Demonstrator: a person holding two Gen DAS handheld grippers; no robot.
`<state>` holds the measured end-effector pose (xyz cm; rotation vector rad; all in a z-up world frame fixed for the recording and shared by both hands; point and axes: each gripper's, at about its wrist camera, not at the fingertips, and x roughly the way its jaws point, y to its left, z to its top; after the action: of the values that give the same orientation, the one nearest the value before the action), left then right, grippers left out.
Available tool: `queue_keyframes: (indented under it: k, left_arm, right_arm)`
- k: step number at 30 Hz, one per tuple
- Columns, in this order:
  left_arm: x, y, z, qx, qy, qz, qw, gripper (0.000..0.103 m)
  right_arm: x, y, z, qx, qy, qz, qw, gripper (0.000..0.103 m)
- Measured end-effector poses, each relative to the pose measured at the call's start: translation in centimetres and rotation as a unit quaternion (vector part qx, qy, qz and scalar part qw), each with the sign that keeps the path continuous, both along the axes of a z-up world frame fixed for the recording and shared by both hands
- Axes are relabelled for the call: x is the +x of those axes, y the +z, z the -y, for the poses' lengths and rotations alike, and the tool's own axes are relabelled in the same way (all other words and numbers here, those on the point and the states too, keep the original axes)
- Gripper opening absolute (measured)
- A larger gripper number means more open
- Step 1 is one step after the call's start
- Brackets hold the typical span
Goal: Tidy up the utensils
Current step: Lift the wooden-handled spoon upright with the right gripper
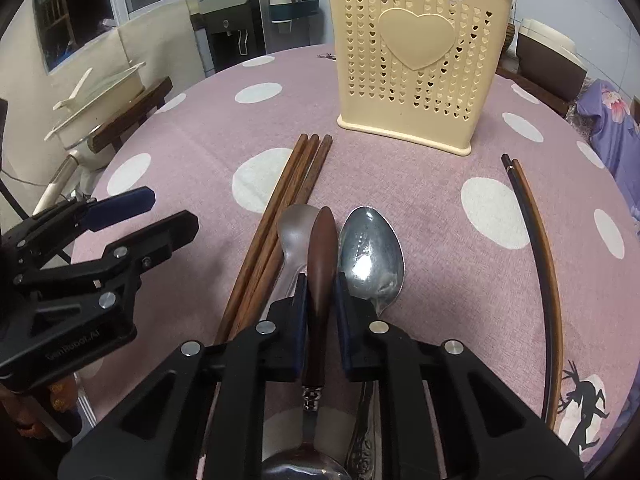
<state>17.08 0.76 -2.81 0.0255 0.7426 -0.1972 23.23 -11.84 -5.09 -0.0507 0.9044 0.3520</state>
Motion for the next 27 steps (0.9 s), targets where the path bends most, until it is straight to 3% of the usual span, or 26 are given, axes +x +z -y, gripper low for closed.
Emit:
queue_keyframes:
  k: [11,17,27]
  left_arm:
    - [1.3,-0.7,2.4,0.002,-0.030,-0.022,0.9993,0.055]
    - [1.8,-1.5,4.1,0.039,-0.040,-0.043,0.9975,0.055]
    - [2.0,-1.1,1.1,0.048,-0.021,-0.059,0.9968,0.055]
  right_arm:
    - [-2.1,2.4,3.6,0.069,-0.026,0.033,0.997,0.014]
    - [-3.6,3.6,4.6,0.080,-0.039,0.060,0.994,0.014]
    - [-5.1,4.8,5.9,0.102,-0.043,0.080,0.991,0.014]
